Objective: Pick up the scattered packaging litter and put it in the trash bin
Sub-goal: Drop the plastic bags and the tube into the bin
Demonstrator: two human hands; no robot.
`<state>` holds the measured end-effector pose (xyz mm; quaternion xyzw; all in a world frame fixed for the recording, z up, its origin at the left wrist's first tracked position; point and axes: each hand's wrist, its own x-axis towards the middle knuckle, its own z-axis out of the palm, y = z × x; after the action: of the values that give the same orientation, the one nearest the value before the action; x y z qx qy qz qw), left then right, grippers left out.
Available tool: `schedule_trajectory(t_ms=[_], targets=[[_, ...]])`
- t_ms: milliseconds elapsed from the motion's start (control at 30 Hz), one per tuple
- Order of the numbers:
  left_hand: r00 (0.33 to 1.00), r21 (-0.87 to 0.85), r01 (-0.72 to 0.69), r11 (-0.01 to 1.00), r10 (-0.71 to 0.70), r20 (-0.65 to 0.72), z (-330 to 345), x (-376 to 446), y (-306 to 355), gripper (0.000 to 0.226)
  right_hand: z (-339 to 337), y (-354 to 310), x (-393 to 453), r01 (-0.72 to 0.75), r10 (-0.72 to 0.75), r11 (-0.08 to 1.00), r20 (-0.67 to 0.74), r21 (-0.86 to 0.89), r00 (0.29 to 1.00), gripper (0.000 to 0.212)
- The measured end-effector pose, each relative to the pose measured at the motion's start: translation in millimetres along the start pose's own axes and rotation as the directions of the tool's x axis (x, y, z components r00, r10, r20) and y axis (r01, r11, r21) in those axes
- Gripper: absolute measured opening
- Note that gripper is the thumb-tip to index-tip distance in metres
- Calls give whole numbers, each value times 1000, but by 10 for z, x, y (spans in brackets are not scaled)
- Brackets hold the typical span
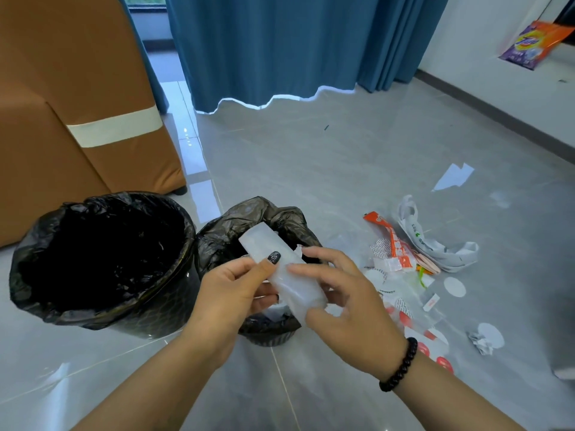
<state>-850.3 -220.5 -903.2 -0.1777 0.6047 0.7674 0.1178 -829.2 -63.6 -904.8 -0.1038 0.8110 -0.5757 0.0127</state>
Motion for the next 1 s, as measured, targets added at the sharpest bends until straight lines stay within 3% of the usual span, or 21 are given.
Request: schedule_trajectory(t_ms=[100, 167, 300, 433, 600, 700, 800, 900, 1000], targets=[[1000, -3, -6, 1000, 6, -14, 23, -7, 3, 20, -59, -81, 14, -230, 234, 905, 33, 357, 972, 51], [1000, 15, -10, 1000, 10, -3, 50, -20, -4, 24, -81, -104, 39, -310, 353, 851, -25, 424, 935, 42], [999, 24, 6, 1000, -7, 44, 123, -63, -20, 29, -77, -80, 46, -279, 333, 911, -144, 305, 932, 21], [995, -37, 96, 995, -94, 43, 197, -72, -24, 27, -140, -87, 35, -220, 285, 931, -203, 292, 937, 23], [990, -60, 140, 988, -139, 6, 233, -42, -31, 20, -160, -65, 18, -177, 213, 966, -195, 187, 957, 23], [990, 40, 139, 989, -138, -31, 223, -19, -56, 19, -165, -6, -2, -212, 237, 964, -148, 162, 960, 23], [984, 65, 175, 982, -176, 1, 235, -3, -88, 22, -167, 75, -22, -179, 177, 984, -139, 1, 974, 28], [975, -29, 220, 975, -219, 22, 241, 26, -120, 29, -174, 126, -26, -72, 44, 961, -109, -267, 993, 31], [974, -66, 221, 973, -218, 56, 219, 43, -97, 34, -154, 146, -23, -2, -28, 924, -73, -382, 997, 25]])
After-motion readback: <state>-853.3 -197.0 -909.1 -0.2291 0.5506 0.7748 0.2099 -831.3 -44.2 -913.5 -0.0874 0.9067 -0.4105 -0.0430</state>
